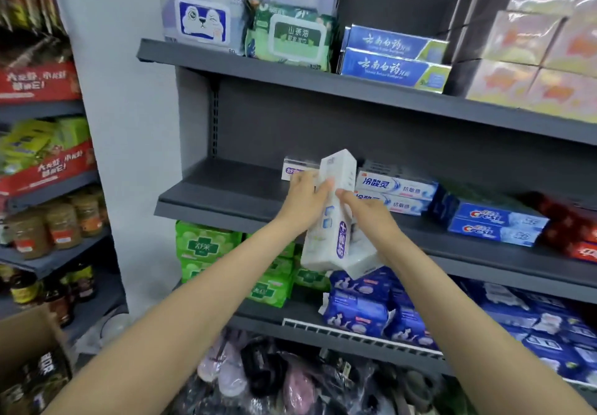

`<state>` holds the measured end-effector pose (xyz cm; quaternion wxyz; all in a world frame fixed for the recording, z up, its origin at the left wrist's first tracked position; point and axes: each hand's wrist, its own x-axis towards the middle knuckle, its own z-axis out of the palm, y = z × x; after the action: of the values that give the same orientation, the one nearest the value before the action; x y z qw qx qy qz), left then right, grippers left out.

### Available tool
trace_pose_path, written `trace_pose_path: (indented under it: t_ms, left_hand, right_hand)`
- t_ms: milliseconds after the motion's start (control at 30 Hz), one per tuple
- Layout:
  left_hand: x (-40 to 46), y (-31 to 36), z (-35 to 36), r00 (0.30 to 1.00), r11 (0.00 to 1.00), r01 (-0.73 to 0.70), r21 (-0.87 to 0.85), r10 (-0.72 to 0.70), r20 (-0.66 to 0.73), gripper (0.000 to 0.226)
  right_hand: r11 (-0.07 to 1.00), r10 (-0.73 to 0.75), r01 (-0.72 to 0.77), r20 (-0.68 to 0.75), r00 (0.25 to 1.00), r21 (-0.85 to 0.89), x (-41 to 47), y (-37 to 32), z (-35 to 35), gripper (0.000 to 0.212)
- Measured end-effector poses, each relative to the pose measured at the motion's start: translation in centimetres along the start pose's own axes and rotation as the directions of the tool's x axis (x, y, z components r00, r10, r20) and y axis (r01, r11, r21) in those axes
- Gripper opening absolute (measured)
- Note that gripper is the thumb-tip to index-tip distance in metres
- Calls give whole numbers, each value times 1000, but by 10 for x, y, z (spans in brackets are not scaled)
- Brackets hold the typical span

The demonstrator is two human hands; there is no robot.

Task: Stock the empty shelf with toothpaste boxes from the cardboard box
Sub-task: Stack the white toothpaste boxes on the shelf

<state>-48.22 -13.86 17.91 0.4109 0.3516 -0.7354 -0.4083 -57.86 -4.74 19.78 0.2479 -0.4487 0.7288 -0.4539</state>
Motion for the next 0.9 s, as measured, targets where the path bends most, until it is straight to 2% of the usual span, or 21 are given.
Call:
trace_pose_path:
  t_ms: [67,100,167,200,267,300,367,467,533,633,700,800,900]
  left_hand:
    - [14,-6,-4,983,990,-45,131,20,182,37]
    - [20,-6,-8,965,990,-32,139,-6,262,48]
    - [36,-7,-17,937,992,5,127,-49,347,73]
    - [46,-8,-21,929,990,-13,143,-41,369,78]
    - [62,-11,-29,914,977,-68,204,-21,406,73]
    - [69,-12,-32,908,983,-54,177,-26,418,64]
    - [82,-19,-38,907,997,49,63,-71,415,41]
    - [105,-40,-48,927,968,237,-77,-202,316,42]
    - [119,-53,-54,920,946,291,-145,-234,315,46]
    - [132,-67,-63,908,921,320,-224,-231,349,28]
    - [145,-76,-64,928,941,290,-175,-231,291,20]
    - [168,-86,-60,954,972,231,-41,-218,206,27]
    - [194,-90,-55,983,974,43,221,-80,166,35]
  right_hand:
    - [1000,6,-7,-94,996,-10,28,-6,3,50]
    - [999,-15,11,-124,992,-31,42,-8,5,53]
    - [999,-41,37,-142,989,-33,67,-14,9,58]
    - [999,-47,47,-135,990,-4,80,-14,12,56]
    - [998,-37,42,-120,992,40,102,-12,19,45]
    - [998,-39,44,-105,994,47,110,-10,21,37]
    - [994,-69,75,-80,994,75,122,-3,22,21]
    - [989,-102,108,-60,993,104,131,4,17,26]
    - [990,-116,122,-83,990,75,139,10,8,29]
    - [990,-90,100,-97,991,104,150,16,-3,28]
    - [984,-85,100,-104,991,147,157,19,-7,28]
    - [980,-96,117,-132,987,160,168,22,-7,27]
    - [981,-107,132,-173,979,141,179,24,-8,23]
